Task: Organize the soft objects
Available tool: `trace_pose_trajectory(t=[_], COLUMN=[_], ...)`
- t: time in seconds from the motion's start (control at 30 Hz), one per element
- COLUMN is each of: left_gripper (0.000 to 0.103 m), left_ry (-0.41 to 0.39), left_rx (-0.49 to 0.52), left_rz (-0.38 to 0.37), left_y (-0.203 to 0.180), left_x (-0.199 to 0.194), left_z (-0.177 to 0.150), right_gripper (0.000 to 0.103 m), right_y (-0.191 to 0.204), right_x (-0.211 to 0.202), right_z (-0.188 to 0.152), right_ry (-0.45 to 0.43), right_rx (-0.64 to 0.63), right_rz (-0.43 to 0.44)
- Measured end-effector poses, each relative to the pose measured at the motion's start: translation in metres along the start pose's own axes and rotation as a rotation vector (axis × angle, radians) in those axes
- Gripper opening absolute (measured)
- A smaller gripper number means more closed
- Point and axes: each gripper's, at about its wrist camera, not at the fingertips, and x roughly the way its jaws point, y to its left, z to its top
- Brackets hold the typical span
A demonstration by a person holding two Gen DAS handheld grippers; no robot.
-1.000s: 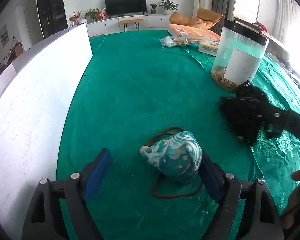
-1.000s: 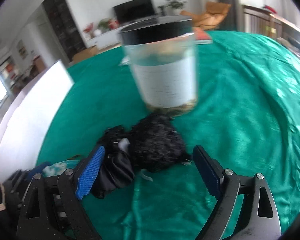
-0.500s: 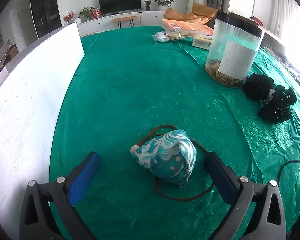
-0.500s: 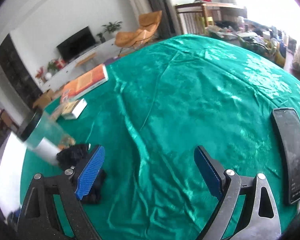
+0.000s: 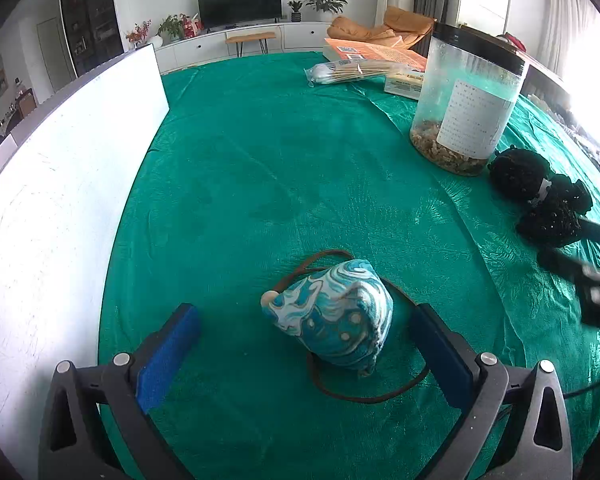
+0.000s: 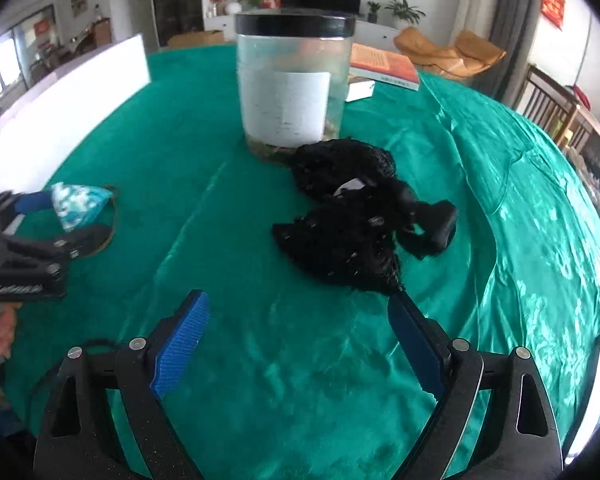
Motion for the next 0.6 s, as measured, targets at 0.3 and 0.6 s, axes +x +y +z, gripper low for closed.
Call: trace_pose_trajectory(t=[0.3,0.6], left_gripper=[0.103,0.103], left_ry=[0.000,0.000], left_rx=[0.000,0.000], left_rz=[0.000,0.000], left_y=[0.000,0.000], left_x=[0.000,0.000], left_z=[0.000,0.000], right_gripper=[0.092,0.092], right_y=[-0.084,-0.037], right_x=[-0.020,-0.018], right_z=[-0.006,-0.034], right_ry=[-0.119,0.013], right_rx=[0.358,0.251], right_rz=[-0.103,-0.072])
